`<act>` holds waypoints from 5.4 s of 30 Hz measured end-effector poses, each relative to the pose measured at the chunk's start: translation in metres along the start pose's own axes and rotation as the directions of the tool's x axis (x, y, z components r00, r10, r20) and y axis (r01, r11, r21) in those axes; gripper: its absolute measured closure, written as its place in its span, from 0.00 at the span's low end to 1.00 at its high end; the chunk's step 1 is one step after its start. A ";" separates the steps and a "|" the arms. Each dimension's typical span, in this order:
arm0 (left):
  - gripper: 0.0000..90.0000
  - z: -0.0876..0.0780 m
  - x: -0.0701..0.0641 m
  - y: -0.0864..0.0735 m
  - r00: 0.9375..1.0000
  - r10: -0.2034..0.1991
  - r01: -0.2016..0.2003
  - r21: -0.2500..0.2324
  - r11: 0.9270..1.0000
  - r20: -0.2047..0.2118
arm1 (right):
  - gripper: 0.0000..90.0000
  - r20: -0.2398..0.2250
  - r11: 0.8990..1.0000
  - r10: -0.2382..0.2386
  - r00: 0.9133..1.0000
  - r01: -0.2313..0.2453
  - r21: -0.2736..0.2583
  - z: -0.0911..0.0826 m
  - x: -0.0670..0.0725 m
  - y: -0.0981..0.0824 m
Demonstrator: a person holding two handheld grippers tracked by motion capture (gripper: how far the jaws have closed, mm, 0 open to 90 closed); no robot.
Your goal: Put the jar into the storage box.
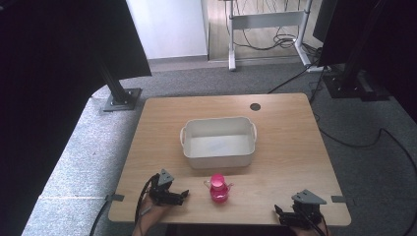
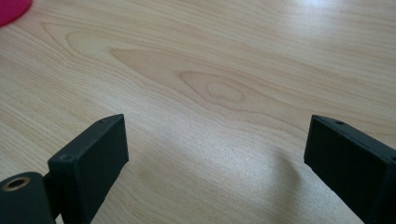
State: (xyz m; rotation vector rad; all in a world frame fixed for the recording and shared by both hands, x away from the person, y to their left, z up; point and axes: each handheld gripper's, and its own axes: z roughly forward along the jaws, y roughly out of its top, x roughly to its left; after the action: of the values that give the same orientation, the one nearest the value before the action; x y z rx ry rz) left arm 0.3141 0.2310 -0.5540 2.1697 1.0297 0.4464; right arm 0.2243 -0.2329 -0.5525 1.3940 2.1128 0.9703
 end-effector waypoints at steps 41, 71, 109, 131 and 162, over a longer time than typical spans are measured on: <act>0.02 0.000 0.000 0.000 1.000 0.000 0.000 -0.001 1.000 0.000 | 0.06 -0.109 0.991 -0.101 0.989 0.090 -0.099 -0.008 0.027 0.045; 0.02 0.000 0.000 0.000 1.000 0.000 0.000 -0.001 1.000 0.000 | 0.05 -0.176 0.979 -0.160 0.971 0.135 -0.151 -0.005 0.048 0.077; 0.02 0.000 0.000 0.000 1.000 0.000 0.000 -0.001 1.000 0.000 | 0.08 -0.290 0.960 -0.248 0.924 0.195 -0.200 0.014 0.086 0.115; 0.02 0.000 0.000 0.000 1.000 0.000 0.000 0.000 1.000 0.000 | 0.22 -0.375 0.951 -0.285 0.882 0.210 -0.228 0.027 0.109 0.130; 0.02 0.000 0.000 0.000 1.000 0.001 -0.001 0.000 1.000 0.000 | 0.53 -0.436 0.951 -0.299 0.849 0.225 -0.214 0.042 0.127 0.141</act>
State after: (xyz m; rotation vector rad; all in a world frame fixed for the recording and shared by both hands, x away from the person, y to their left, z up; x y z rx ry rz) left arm 0.3141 0.2310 -0.5540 2.1700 1.0289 0.4462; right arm 0.2880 -0.0680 -0.4713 0.8161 2.4160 1.4243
